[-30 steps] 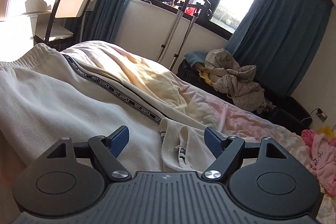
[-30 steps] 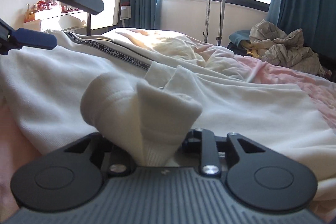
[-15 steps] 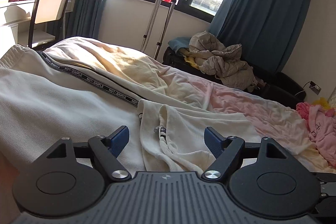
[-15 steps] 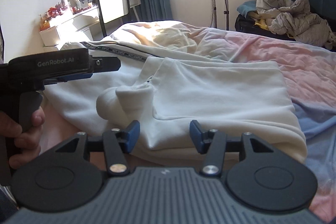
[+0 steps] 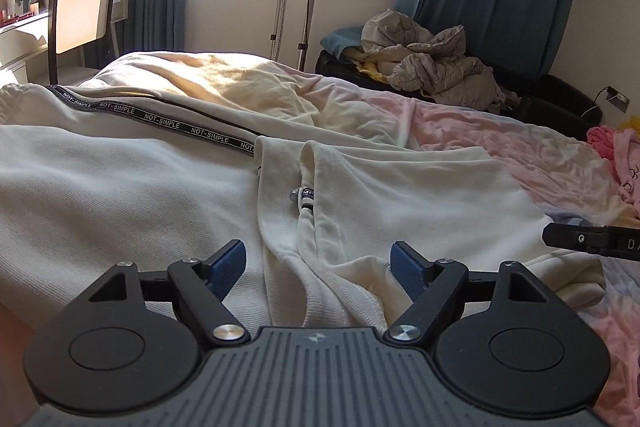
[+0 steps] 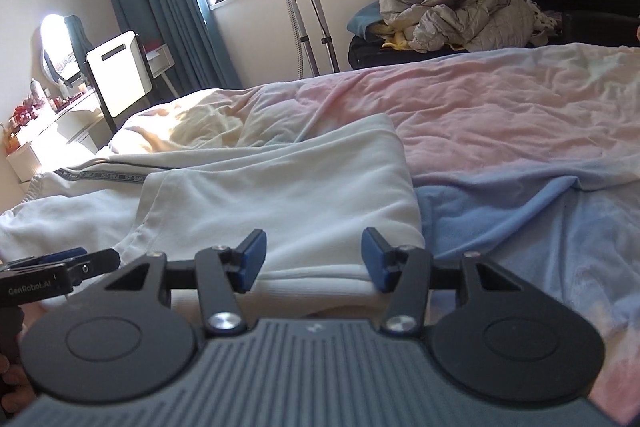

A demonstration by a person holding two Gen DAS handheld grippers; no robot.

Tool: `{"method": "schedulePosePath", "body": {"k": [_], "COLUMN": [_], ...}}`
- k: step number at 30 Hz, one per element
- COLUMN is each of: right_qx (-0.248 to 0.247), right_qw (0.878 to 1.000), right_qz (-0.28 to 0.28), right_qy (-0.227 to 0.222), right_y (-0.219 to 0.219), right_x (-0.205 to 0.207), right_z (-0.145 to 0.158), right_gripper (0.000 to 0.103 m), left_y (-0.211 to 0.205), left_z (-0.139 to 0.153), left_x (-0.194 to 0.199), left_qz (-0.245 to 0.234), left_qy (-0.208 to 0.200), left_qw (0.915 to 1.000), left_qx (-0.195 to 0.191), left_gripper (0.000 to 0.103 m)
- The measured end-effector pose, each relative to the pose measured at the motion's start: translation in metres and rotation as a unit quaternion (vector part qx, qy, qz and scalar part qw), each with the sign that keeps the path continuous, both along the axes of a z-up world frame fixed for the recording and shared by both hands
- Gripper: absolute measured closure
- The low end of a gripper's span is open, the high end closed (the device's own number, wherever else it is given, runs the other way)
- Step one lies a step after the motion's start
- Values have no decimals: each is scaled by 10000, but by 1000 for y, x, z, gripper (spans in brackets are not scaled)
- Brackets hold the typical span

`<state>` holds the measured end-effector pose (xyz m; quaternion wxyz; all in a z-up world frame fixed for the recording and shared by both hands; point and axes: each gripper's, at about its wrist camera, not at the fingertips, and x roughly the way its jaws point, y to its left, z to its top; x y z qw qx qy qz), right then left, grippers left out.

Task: Fold clothes
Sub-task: 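Open the right gripper and smooth the folded pants, then pinch the drawstring with the left gripper while the right gripper presses the fold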

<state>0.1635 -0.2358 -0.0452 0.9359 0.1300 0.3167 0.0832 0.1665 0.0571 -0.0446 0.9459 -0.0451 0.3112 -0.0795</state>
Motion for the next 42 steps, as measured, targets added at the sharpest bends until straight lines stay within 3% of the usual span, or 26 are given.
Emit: {"method": "schedulePosePath", "body": {"k": [7,18,25,28,32,38,39,41,42], "right_qx": [-186,32,271,527,517,295,307,386,432], "right_qw": [9995,9995,9995,9979,9958,9965,9965,9961,9959], "right_qz": [128,117,-43,-368,-717,-754,-754,-762,-762], "right_qy": [228,277,156,-62,-220,185,197,212,211], "right_y": [3,-4,-10,-20,-34,-34,-34,-36,-37], "right_x": [11,13,8,0,-3,9,10,11,11], "right_z": [-26,-26,-22,-14,-9,-38,-40,-41,-41], "right_gripper": [47,47,49,49,47,44,42,40,40], "left_y": [-5,-11,-23,-37,-51,-52,-51,-44,-39], "left_z": [0,5,25,26,12,-6,-7,-6,-5], "left_x": [1,-5,-33,-42,-41,-26,-25,-23,-22], "left_qz": [37,18,-578,-873,-988,-641,-580,-388,-276], "left_qy": [5,-174,-641,-660,-452,-69,-34,-53,-75], "left_qw": [9999,9997,9963,9939,9931,9965,9970,9985,9992], "left_qx": [95,190,-28,118,441,542,503,386,283], "left_gripper": [20,21,22,24,30,44,54,93,97]}}
